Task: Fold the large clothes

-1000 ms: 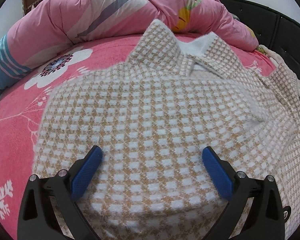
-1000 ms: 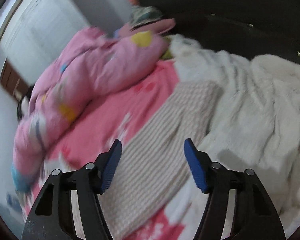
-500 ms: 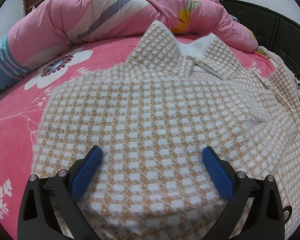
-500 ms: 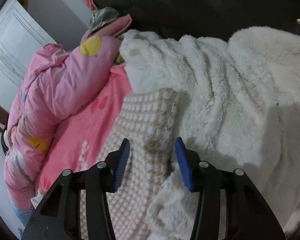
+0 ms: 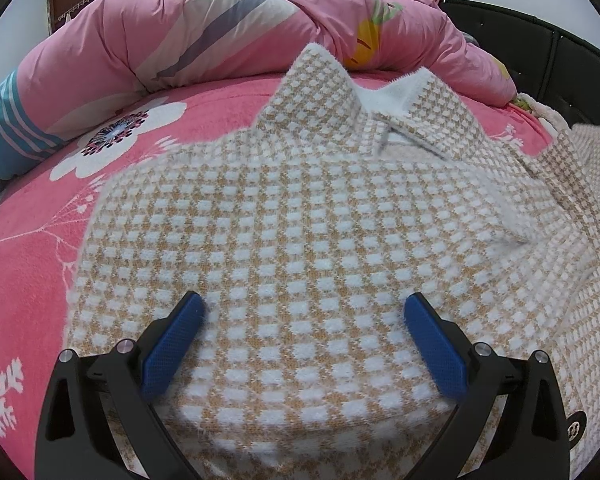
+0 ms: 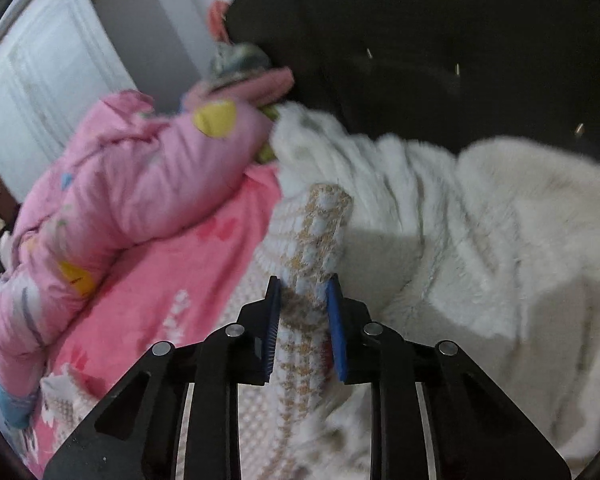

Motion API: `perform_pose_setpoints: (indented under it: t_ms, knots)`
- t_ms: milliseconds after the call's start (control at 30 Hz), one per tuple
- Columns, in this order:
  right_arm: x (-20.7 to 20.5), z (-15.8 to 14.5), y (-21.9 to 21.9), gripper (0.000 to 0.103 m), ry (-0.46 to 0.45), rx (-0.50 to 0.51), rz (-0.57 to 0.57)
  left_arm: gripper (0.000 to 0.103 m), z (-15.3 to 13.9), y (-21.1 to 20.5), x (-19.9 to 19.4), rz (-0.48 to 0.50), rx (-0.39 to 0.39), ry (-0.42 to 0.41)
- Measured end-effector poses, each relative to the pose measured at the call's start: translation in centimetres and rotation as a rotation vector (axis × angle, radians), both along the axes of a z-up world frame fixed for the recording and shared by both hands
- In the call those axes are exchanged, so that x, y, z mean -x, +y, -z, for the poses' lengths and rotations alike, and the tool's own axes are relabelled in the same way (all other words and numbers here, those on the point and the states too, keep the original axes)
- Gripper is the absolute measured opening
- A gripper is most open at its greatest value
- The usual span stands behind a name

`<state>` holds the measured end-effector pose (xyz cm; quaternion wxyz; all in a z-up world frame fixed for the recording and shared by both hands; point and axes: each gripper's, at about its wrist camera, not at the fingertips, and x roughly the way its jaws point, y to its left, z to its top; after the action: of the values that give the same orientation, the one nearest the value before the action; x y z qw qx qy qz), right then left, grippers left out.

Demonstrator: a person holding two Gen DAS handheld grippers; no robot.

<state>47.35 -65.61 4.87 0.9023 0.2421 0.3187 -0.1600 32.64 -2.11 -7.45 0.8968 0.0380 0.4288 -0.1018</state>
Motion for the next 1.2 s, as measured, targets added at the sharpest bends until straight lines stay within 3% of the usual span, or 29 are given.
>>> perform_pose_setpoints:
  t_ms: [133,367,533,800,1200]
  knots:
    - [2.7,-4.4,3.0,0.02,-0.081,0.087,-0.032,0.099,0.0,0.1,0.0,0.0,0.0,0.0]
    - [5.7,-10.7,9.8,0.018,-0.2,0.137,-0.142,0.099,0.0,0.1,0.1,0.0,0.001,-0.003]
    - [6.5,-13.9,16.1,0.017,-0.232,0.159,-0.247,0.099,0.0,0.2,0.2,0.0,0.003,-0.003]
    - [6.5,-16.1,25.1,0.016,-0.267,0.18,-0.413,0.099,-0.3,0.1,-0.7,0.002,0.02,-0.009]
    - [4.4,-14.7,34.8,0.016,-0.25,0.122,-0.606,0.099,0.0,-0.1,-1.2,0.001,0.034,-0.018]
